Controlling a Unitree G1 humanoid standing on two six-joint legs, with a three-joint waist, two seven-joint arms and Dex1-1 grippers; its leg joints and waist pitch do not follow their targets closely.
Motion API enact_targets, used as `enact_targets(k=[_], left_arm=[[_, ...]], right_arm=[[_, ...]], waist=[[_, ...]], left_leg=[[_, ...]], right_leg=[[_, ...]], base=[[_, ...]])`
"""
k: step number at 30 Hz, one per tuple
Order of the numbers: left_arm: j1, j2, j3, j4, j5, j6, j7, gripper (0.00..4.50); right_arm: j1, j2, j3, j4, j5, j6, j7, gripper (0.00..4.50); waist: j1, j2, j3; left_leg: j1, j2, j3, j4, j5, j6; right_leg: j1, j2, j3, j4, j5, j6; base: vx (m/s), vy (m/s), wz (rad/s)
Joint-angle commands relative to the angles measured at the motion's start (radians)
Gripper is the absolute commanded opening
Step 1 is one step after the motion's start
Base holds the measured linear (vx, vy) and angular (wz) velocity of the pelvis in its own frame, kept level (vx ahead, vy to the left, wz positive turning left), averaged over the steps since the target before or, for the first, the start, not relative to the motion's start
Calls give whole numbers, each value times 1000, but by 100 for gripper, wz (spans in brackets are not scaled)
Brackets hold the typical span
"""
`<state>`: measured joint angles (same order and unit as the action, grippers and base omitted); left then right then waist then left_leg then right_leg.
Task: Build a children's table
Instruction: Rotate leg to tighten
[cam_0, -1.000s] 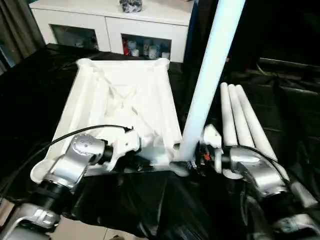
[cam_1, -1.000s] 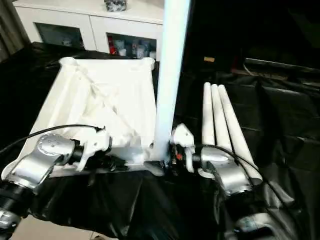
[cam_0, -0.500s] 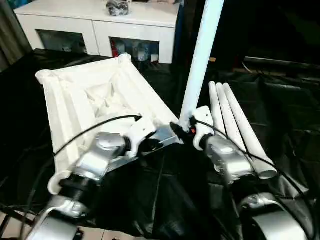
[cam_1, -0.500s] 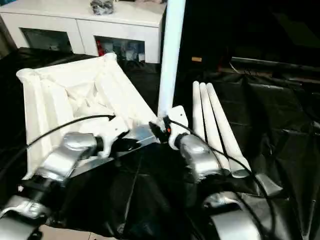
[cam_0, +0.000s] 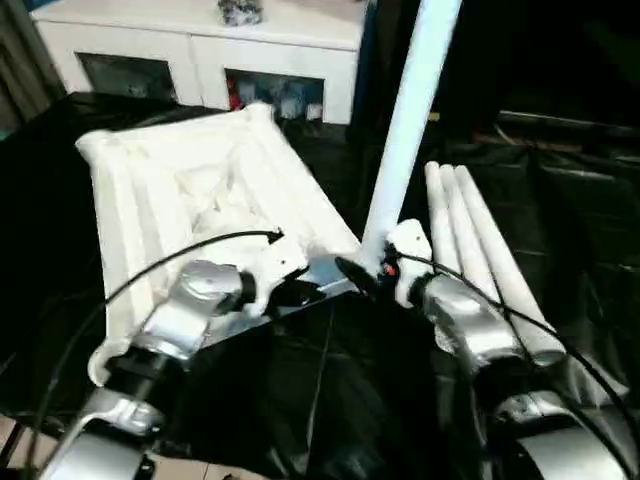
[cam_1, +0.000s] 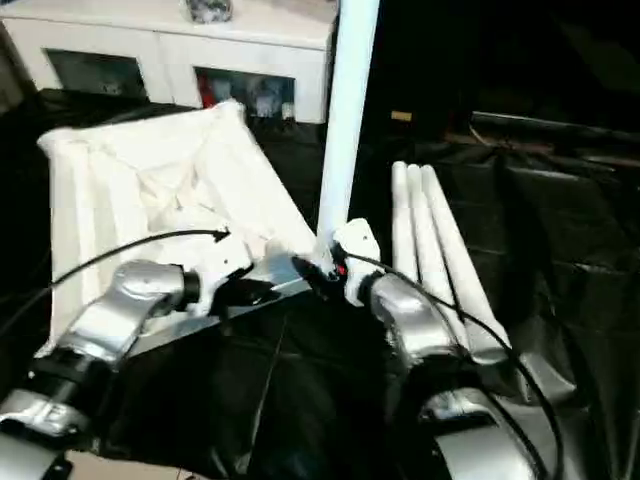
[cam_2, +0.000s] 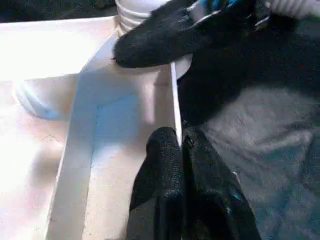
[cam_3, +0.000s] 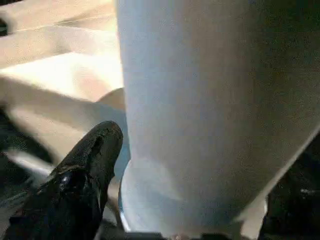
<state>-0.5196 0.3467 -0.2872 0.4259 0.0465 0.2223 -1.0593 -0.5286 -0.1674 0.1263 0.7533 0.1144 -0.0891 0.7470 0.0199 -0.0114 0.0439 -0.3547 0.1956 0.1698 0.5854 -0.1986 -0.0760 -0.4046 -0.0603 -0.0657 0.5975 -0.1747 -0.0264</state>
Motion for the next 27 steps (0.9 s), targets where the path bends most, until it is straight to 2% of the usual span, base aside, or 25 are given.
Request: enact_targets(k=[1,4,6,7,9,11,13,18,23,25,26,27], left_arm=[[6,1,-49,-30,-22,-39,-80,0],[11,60,-46,-25,-37,-70,-161,0],[12,74,-45,-24,-40,-78,-182,0],[13,83,-45,-23,-41,-84,-192,0],[16,114,-48,-18,-40,-103,-231,0],[16,125,-47,-14,-41,-110,-245,0],[19,144,-47,-10,-48,-119,-274,0],[22,153,-48,-6,-55,-125,-290,0],[27,120,-31,-21,-72,-90,-250,0],[22,87,-23,-28,-60,-32,-174,0],[21,80,-21,-29,-55,-17,-155,0],[12,47,-18,-22,-41,14,-92,0]], right_arm=[[19,-15,53,-81,35,16,151,372],[68,-95,89,-187,70,54,329,372],[76,-112,97,-209,75,65,362,372],[79,-119,101,-218,76,69,376,346],[88,-150,120,-248,73,85,427,338],[92,-161,126,-261,74,96,448,333],[98,-182,142,-284,76,119,488,297],[109,-197,150,-317,84,153,519,273],[111,-149,123,-301,83,195,426,271],[84,-88,94,-221,36,188,253,270],[77,-72,86,-199,26,179,212,270],[50,-23,60,-130,8,169,79,270]], waist=[[4,6,-59],[18,6,-55],[21,7,-53],[22,7,-52],[24,6,-51],[26,6,-51],[27,6,-53],[31,4,-55],[34,2,-54],[26,1,-50],[19,-1,-48],[16,-3,-47]], left_leg=[[0,37,-2,-64,-164,93],[9,40,-1,-66,-185,87],[5,41,-1,-69,-186,83],[4,42,-1,-70,-186,76],[6,41,0,-70,-197,63],[4,40,0,-70,-191,60],[2,40,-1,-69,-181,58],[3,41,0,-68,-164,59],[4,41,0,-69,-167,47],[5,39,-1,-72,-195,22],[1,35,-5,-74,-216,5],[2,35,-6,-75,-226,-1]], right_leg=[[58,-74,50,-61,-124,-253],[53,-73,50,-65,-159,-245],[54,-71,49,-64,-171,-241],[54,-73,49,-64,-179,-240],[52,-75,51,-68,-209,-232],[54,-75,50,-67,-210,-229],[55,-75,50,-64,-198,-228],[55,-75,50,-61,-180,-232],[53,-77,51,-64,-206,-224],[48,-79,52,-69,-262,-214],[53,-80,50,-73,-324,-195],[51,-81,49,-76,-356,-185]], base=[[0,0,0],[0,0,0],[0,0,0],[0,0,0],[0,0,0],[0,0,0],[0,0,0],[0,0,0],[0,0,0],[0,0,0],[0,0,0],[0,0,0]])
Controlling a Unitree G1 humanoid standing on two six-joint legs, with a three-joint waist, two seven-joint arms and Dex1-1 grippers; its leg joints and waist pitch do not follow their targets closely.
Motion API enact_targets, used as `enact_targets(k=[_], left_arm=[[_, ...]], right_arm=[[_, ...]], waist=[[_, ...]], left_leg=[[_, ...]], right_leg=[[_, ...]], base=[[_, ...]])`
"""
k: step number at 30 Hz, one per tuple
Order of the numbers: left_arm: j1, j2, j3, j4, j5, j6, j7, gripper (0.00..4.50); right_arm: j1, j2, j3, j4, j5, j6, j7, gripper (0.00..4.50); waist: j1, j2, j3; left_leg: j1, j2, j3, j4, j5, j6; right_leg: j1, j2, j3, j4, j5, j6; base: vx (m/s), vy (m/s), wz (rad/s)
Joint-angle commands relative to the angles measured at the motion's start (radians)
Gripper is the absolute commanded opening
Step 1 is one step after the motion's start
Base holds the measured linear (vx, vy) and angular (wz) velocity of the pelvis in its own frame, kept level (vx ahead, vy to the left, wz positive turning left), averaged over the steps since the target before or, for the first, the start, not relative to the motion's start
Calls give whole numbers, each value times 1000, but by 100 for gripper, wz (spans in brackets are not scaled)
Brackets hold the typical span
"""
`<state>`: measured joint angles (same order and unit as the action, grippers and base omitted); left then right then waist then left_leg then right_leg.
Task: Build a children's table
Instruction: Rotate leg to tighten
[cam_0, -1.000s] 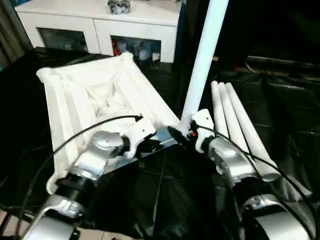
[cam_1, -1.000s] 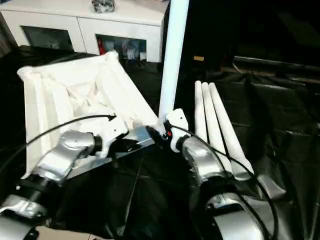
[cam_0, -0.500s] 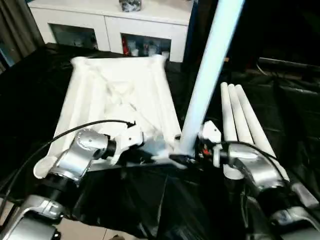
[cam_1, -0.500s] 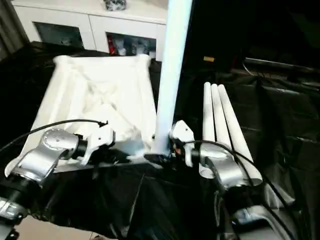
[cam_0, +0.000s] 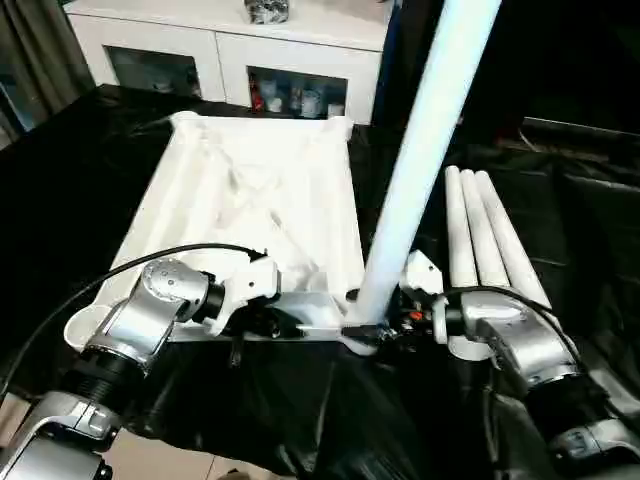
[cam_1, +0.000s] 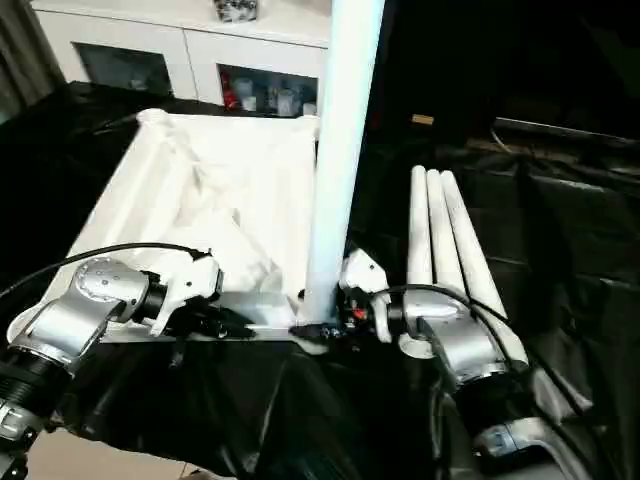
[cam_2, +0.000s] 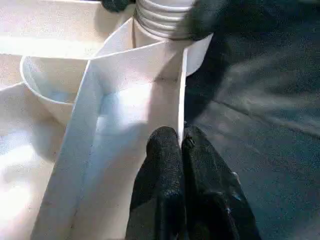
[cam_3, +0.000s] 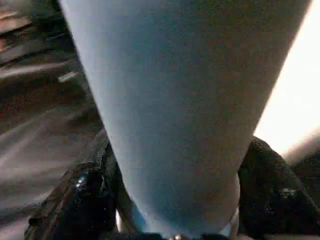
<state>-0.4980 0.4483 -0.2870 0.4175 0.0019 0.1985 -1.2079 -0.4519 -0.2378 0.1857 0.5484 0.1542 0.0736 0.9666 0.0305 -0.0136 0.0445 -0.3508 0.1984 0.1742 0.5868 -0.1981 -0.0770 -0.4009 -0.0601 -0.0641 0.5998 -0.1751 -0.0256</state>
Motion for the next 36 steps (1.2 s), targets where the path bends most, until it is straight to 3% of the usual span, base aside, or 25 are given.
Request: enact_targets(k=[1,2,3,6,9,10,13,14,16,21,25,28,32,36], left_arm=[[-13,-66,-18,-10,9,48,76,0],[-15,-76,-18,-9,12,53,89,0],[-19,-96,-18,-3,20,65,120,0],[-30,-146,-22,10,37,92,190,0],[-45,-220,-23,25,50,131,281,0],[-54,-255,-28,32,62,141,325,0],[-53,-272,-41,19,71,153,336,0],[-52,-271,-47,14,74,151,331,0],[-50,-264,-48,8,74,150,322,0],[-31,-202,-46,-6,62,104,243,0],[-9,-157,-41,-31,34,67,151,0],[4,-112,-39,-35,17,6,75,0],[16,-67,-31,-47,-15,-1,-9,0],[15,-25,-39,-38,-16,-22,-60,0]], right_arm=[[-36,63,-9,98,-36,5,-186,270],[-44,75,-16,116,-36,6,-215,270],[-55,95,-24,143,-39,4,-258,270],[-78,134,-27,200,-59,-14,-355,269],[-104,189,-30,250,-86,-29,-466,269],[-123,212,-16,281,-125,-48,-541,269],[-142,230,-11,315,-162,-92,-588,269],[-146,235,-23,320,-149,-98,-577,325],[-156,236,-42,331,-127,-105,-565,342],[-142,190,-36,286,-100,-133,-429,377],[-103,129,-24,212,-65,-164,-266,377],[-39,43,26,93,-30,-167,-58,377],[-1,-30,42,2,16,-113,82,377],[13,-85,61,-32,11,-86,176,362]], waist=[[-5,1,-45],[-9,2,-47],[-12,-3,-47],[-14,-1,-46],[-14,1,-46],[-15,1,-46],[-14,1,-48],[-14,0,-49],[-14,2,-49],[-13,5,-54],[-9,6,-61],[1,7,-62],[10,7,-55],[10,7,-52]], left_leg=[[-2,31,-13,-78,-252,-9],[-5,29,-17,-78,-253,-13],[-4,30,-16,-77,-256,-10],[7,28,-12,-72,-277,-4],[5,30,-13,-75,-275,0],[6,30,-13,-75,-278,-3],[4,29,-13,-74,-283,1],[3,28,-13,-75,-284,5],[0,29,-14,-76,-282,10],[-3,30,-12,-74,-256,25],[-5,32,-7,-69,-172,58],[-3,33,-4,-65,-131,98],[2,35,-4,-70,-179,83],[2,37,-5,-73,-215,61]], right_leg=[[45,-81,46,-85,-419,-168],[49,-82,44,-88,-453,-148],[44,-82,46,-91,-455,-142],[34,-79,47,-97,-462,-147],[35,-77,46,-96,-437,-152],[33,-77,46,-95,-435,-154],[33,-79,47,-96,-432,-150],[35,-78,46,-95,-426,-149],[36,-77,46,-92,-405,-152],[44,-76,48,-82,-305,-184],[54,-74,50,-65,-139,-233],[56,-72,49,-58,-58,-254],[54,-73,48,-67,-151,-247],[51,-73,49,-74,-230,-228]], base=[[0,0,0],[0,0,0],[0,0,0],[0,0,0],[0,0,0],[0,0,0],[0,0,0],[0,0,0],[0,0,0],[0,0,0],[0,0,0],[0,0,0],[0,0,0],[0,0,0]])
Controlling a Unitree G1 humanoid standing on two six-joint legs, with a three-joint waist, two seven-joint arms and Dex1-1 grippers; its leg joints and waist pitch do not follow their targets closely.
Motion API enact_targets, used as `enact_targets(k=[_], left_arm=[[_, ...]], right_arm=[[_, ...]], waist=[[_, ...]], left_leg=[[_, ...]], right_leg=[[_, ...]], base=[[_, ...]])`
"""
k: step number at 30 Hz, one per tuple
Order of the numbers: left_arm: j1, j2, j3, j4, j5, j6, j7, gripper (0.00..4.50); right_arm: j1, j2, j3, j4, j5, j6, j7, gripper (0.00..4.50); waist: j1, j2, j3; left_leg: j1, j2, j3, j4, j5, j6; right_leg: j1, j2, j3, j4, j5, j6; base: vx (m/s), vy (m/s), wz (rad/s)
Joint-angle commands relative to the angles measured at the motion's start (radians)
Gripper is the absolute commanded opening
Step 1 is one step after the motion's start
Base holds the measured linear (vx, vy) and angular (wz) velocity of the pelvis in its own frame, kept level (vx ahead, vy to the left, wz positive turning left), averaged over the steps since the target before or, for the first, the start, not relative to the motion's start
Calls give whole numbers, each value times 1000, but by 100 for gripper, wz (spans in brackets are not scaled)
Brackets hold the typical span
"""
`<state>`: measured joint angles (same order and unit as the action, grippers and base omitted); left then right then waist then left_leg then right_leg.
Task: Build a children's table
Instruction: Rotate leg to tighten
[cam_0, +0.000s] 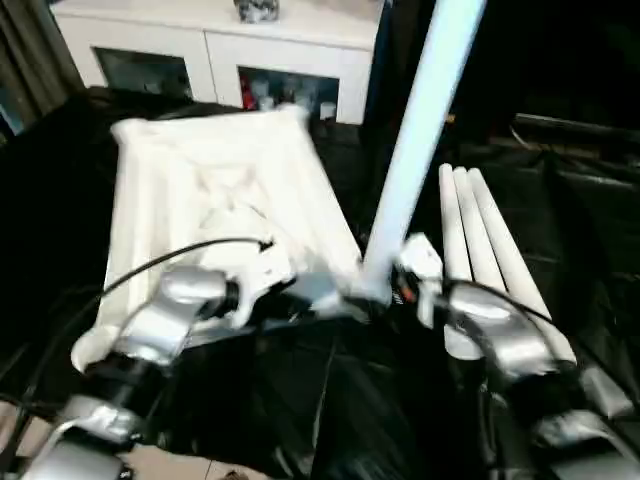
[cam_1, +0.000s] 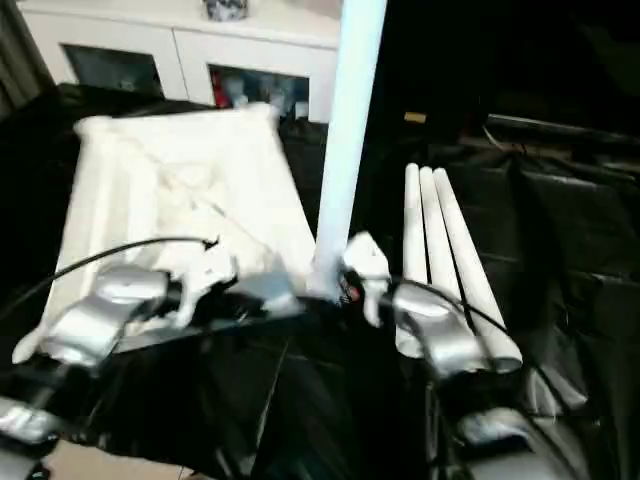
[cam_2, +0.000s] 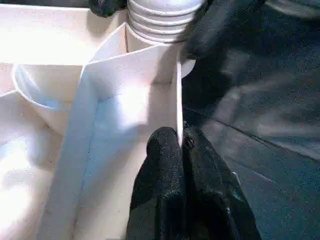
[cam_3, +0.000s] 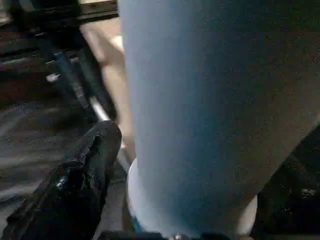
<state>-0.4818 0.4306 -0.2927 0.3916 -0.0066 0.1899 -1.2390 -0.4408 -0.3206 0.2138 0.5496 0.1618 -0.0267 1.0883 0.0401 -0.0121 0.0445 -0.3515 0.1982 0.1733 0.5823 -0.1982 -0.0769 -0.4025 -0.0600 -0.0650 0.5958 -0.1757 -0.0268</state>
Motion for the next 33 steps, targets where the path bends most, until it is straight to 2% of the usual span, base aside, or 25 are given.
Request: enact_targets(k=[1,4,5,9,10,16,19,20,21,22,23,26,28,29,30,32,33], left_arm=[[-2,-1,-34,-9,-7,-18,-36,0],[-1,11,-35,-6,-9,-28,-56,0],[-1,11,-35,-6,-9,-28,-56,0],[3,16,-36,-10,-17,-29,-77,0],[4,15,-36,-10,-16,-30,-78,0],[11,1,-32,-16,-21,-14,-51,0],[5,-30,-30,-9,3,13,25,0],[-2,-64,-25,-3,15,42,83,0],[-2,-64,-25,-3,15,42,83,0],[-6,-83,-22,0,19,58,112,0],[-13,-119,-23,7,31,80,161,0],[-17,-141,-25,11,38,93,189,0],[-46,-240,-36,43,60,141,304,0],[-59,-277,-41,55,67,157,342,0],[-59,-277,-41,55,67,157,342,0],[-74,-317,-49,68,73,174,380,0],[-78,-320,-57,71,82,171,386,0]], right_arm=[[3,-9,37,-33,-1,17,68,352],[6,-26,45,-39,-8,24,96,340],[6,-26,45,-39,-8,24,96,318],[9,-32,48,-55,1,46,115,289],[11,-30,49,-62,7,60,120,279],[31,-1,46,-87,34,126,89,269],[31,45,28,-47,8,130,-13,268],[17,88,9,10,-27,105,-128,268],[17,88,9,10,-27,105,-128,268],[7,112,-1,44,-49,89,-196,267],[-14,151,-20,100,-69,71,-303,267],[-28,175,-32,135,-79,62,-369,267],[-87,273,-66,240,-85,66,-571,267],[-108,308,-70,272,-88,69,-632,267],[-108,308,-70,272,-88,69,-632,267],[-132,348,-59,297,-106,55,-688,267],[-136,358,-58,295,-105,46,-682,302]], waist=[[-1,6,-52],[0,4,-53],[0,3,-54],[2,2,-58],[1,-1,-58],[5,1,-55],[3,-1,-52],[-3,-2,-49],[-6,-1,-47],[-8,-2,-47],[-16,-4,-46],[-23,-6,-45],[-30,4,-42],[-34,0,-42],[-34,-2,-45],[-36,2,-42],[-38,0,-42]], left_leg=[[4,38,-4,-69,-219,56],[4,37,-4,-68,-206,51],[2,36,-5,-67,-195,53],[0,36,-4,-64,-157,62],[0,36,-3,-63,-153,65],[2,37,-3,-65,-175,57],[3,36,-6,-69,-198,40],[4,37,-4,-70,-211,25],[6,35,-5,-70,-227,19],[7,34,-9,-71,-253,4],[2,33,-12,-72,-262,-5],[4,28,-17,-72,-301,-4],[13,28,-16,-70,-319,-9],[13,26,-16,-69,-325,-11],[12,24,-17,-68,-328,-7],[9,25,-17,-70,-340,5],[8,24,-17,-71,-346,6]], right_leg=[[51,-74,50,-71,-244,-222],[51,-75,51,-70,-238,-221],[53,-74,50,-68,-226,-221],[55,-74,49,-61,-170,-233],[56,-74,49,-61,-164,-235],[52,-76,49,-66,-218,-222],[51,-76,49,-71,-266,-208],[45,-77,51,-73,-293,-202],[43,-77,50,-78,-325,-197],[45,-81,48,-82,-391,-178],[45,-80,47,-83,-425,-162],[42,-81,42,-99,-523,-115],[29,-80,43,-104,-539,-118],[28,-77,41,-107,-548,-117],[33,-79,39,-109,-552,-108],[27,-77,40,-109,-540,-108],[28,-75,38,-110,-548,-105]], base=[[0,0,0],[0,0,0],[0,0,0],[0,0,0],[0,0,0],[0,0,0],[0,0,0],[0,0,0],[0,0,0],[0,0,0],[0,0,0],[0,0,0],[0,0,0],[0,0,0],[0,0,0],[0,0,0],[0,0,0]])
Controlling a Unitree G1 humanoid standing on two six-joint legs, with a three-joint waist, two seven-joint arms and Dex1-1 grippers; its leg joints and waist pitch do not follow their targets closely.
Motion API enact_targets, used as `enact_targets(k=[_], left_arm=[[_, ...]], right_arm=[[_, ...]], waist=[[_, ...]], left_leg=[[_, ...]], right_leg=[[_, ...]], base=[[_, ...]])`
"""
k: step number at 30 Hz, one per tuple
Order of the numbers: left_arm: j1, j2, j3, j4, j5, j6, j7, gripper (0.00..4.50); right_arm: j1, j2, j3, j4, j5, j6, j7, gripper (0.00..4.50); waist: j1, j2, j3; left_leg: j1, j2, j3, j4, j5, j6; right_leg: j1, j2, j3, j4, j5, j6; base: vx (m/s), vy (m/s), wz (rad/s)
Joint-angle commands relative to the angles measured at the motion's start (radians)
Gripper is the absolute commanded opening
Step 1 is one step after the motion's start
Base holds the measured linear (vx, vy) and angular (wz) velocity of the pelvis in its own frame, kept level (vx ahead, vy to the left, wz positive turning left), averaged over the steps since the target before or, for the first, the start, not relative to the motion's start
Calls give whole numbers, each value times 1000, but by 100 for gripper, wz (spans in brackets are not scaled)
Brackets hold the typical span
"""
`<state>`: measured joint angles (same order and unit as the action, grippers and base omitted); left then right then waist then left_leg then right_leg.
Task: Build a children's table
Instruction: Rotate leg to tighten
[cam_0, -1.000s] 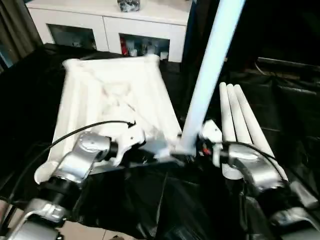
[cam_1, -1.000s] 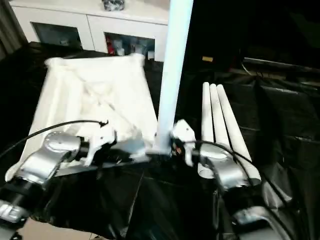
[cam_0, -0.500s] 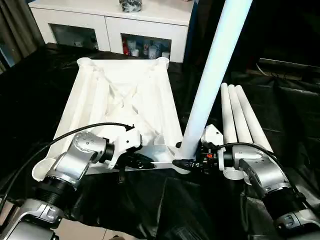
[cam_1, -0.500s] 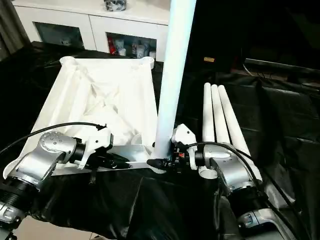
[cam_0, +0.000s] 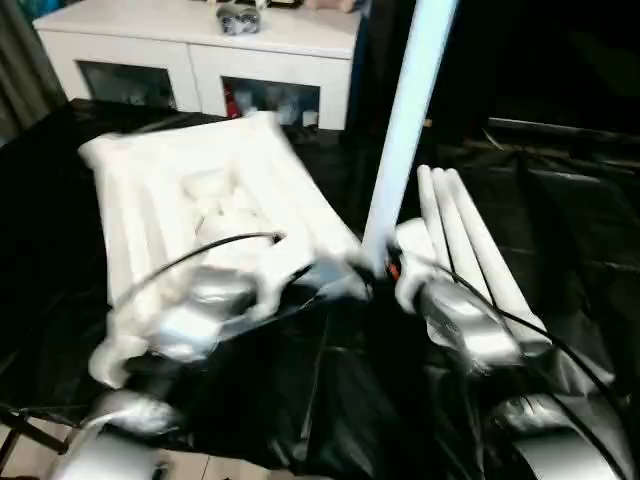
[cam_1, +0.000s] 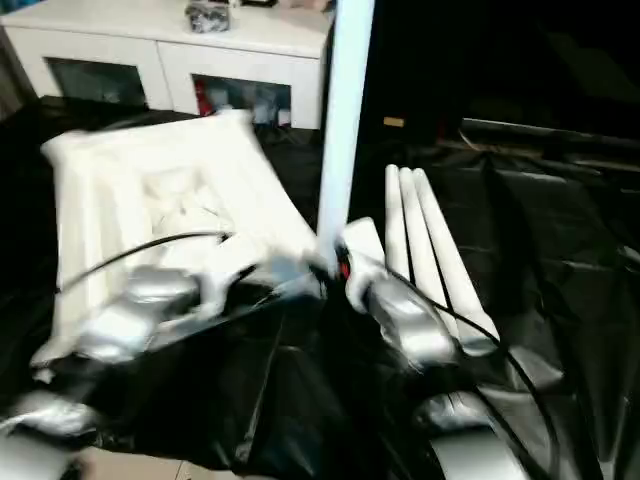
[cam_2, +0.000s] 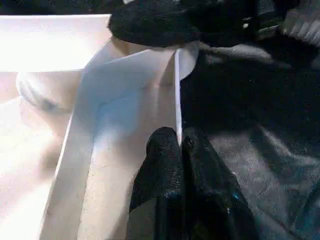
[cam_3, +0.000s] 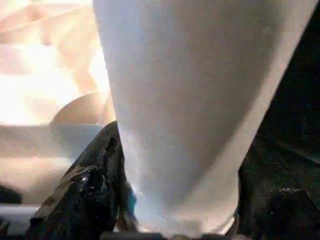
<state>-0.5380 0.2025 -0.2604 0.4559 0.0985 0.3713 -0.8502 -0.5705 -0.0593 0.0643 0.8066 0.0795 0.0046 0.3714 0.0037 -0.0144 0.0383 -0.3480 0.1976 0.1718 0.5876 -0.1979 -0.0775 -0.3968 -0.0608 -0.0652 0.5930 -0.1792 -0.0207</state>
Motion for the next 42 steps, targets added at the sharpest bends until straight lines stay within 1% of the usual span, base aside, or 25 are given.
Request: enact_targets(k=[1,3,7,9,10,11,12,13,15,16,17,19,20,21,22,24,26,28,29,32,34,39,40,41,42], left_arm=[[-23,-92,-93,7,-19,-13,0,0],[-21,-86,-95,4,-16,-15,-5,0],[-2,-47,-77,-19,-13,-27,-43,0],[8,-21,-75,-32,-19,-38,-79,0],[13,-8,-74,-38,-24,-42,-98,0],[21,15,-74,-46,-31,-54,-129,0],[21,15,-74,-47,-31,-55,-130,0],[32,50,-79,-57,-41,-86,-184,0],[38,69,-83,-64,-45,-102,-213,0],[48,103,-91,-74,-51,-124,-265,0],[51,118,-94,-76,-51,-133,-285,0],[52,145,-96,-72,-49,-154,-317,0],[53,157,-95,-71,-51,-163,-334,0],[54,172,-94,-72,-55,-174,-357,0],[54,177,-93,-72,-56,-177,-364,0],[54,195,-90,-71,-59,-185,-389,0],[56,212,-91,-73,-64,-192,-413,0],[58,232,-92,-74,-73,-198,-440,0],[58,237,-93,-73,-76,-201,-446,0],[61,260,-96,-70,-84,-214,-482,0],[61,266,-95,-65,-84,-221,-491,0],[55,241,-79,-57,-86,-186,-444,0],[52,221,-69,-55,-84,-162,-403,0],[52,221,-69,-55,-84,-162,-403,0],[50,194,-60,-57,-81,-130,-352,0]], right_arm=[[-8,101,87,33,-16,6,47,323],[-6,101,81,24,-5,2,79,339],[-10,72,65,40,-14,-65,153,382],[2,40,75,22,-9,-90,212,382],[10,24,80,7,-3,-98,247,382],[26,-3,88,-25,11,-105,309,382],[27,-4,89,-26,12,-105,311,382],[47,-43,100,-68,26,-112,383,382],[58,-63,104,-91,35,-113,427,382],[78,-99,112,-129,49,-106,503,382],[87,-116,118,-149,56,-101,539,382],[105,-148,126,-186,71,-90,620,382],[114,-163,133,-205,78,-82,654,368],[125,-183,144,-231,84,-68,699,350],[129,-190,147,-239,85,-63,714,350],[141,-215,161,-267,88,-48,770,337],[152,-238,174,-296,98,-22,813,312],[162,-261,187,-329,109,8,850,306],[164,-265,188,-337,114,16,858,285],[169,-281,192,-361,130,54,897,281],[173,-282,192,-370,137,75,907,276],[171,-234,155,-350,147,114,827,274],[160,-198,130,-315,138,121,747,274],[160,-198,130,-315,138,121,747,274],[145,-155,109,-269,123,129,647,274]], waist=[[-2,2,-37],[1,2,-40],[1,4,-40],[0,3,-40],[2,3,-43],[2,3,-42],[5,3,-43],[4,3,-46],[8,4,-46],[12,4,-47],[12,5,-50],[19,7,-52],[25,7,-49],[25,6,-49],[28,7,-49],[31,7,-47],[33,5,-43],[34,4,-39],[34,4,-39],[35,3,-39],[35,4,-42],[33,3,-44],[29,3,-44],[28,3,-41],[28,2,-43]], left_leg=[[6,24,-17,-75,-361,9],[5,25,-16,-75,-348,17],[-3,28,-16,-78,-336,25],[-4,28,-15,-78,-328,28],[-7,29,-14,-78,-315,35],[-9,31,-13,-79,-296,43],[-7,32,-11,-78,-291,47],[-8,33,-9,-76,-255,57],[-8,33,-7,-75,-237,67],[-5,35,-5,-73,-224,78],[-6,35,-3,-70,-192,88],[-6,36,-1,-69,-147,103],[-4,37,-1,-70,-133,110],[-5,37,0,-70,-134,110],[-3,38,-1,-71,-139,107],[-1,39,0,-72,-150,100],[-3,38,0,-74,-178,84],[-1,40,0,-77,-202,72],[0,40,0,-78,-215,65],[-1,39,-1,-79,-210,58],[-1,39,-1,-77,-200,57],[-3,38,-2,-76,-177,51],[-2,38,-1,-77,-186,43],[-1,36,-3,-78,-212,35],[0,36,-4,-79,-214,28]], right_leg=[[23,-76,35,-111,-566,-100],[22,-76,40,-108,-530,-105],[27,-79,42,-101,-476,-132],[28,-77,43,-98,-456,-142],[34,-78,44,-94,-424,-151],[34,-76,46,-91,-388,-163],[34,-76,46,-91,-373,-169],[36,-74,49,-80,-301,-197],[39,-74,48,-78,-266,-207],[39,-74,50,-75,-229,-218],[41,-71,50,-66,-167,-237],[45,-70,49,-57,-91,-256],[45,-70,49,-55,-69,-263],[46,-71,49,-54,-68,-266],[48,-71,48,-54,-77,-265],[47,-71,49,-57,-97,-261],[48,-72,48,-63,-158,-246],[45,-73,49,-68,-216,-231],[44,-73,49,-71,-249,-221],[44,-73,50,-73,-267,-207],[43,-74,50,-71,-250,-211],[45,-74,50,-65,-211,-228],[43,-75,50,-67,-230,-225],[42,-77,50,-74,-282,-215],[44,-77,49,-73,-297,-208]], base=[[0,0,0],[0,0,0],[0,0,0],[0,0,0],[0,0,0],[0,0,0],[0,0,0],[0,0,0],[51,-13,4],[57,-13,6],[59,-9,5],[30,-4,3],[0,0,0],[0,0,0],[0,0,0],[0,0,0],[0,0,0],[0,0,0],[0,0,0],[0,0,0],[0,0,0],[0,0,0],[0,0,0],[0,0,0],[0,0,0]])
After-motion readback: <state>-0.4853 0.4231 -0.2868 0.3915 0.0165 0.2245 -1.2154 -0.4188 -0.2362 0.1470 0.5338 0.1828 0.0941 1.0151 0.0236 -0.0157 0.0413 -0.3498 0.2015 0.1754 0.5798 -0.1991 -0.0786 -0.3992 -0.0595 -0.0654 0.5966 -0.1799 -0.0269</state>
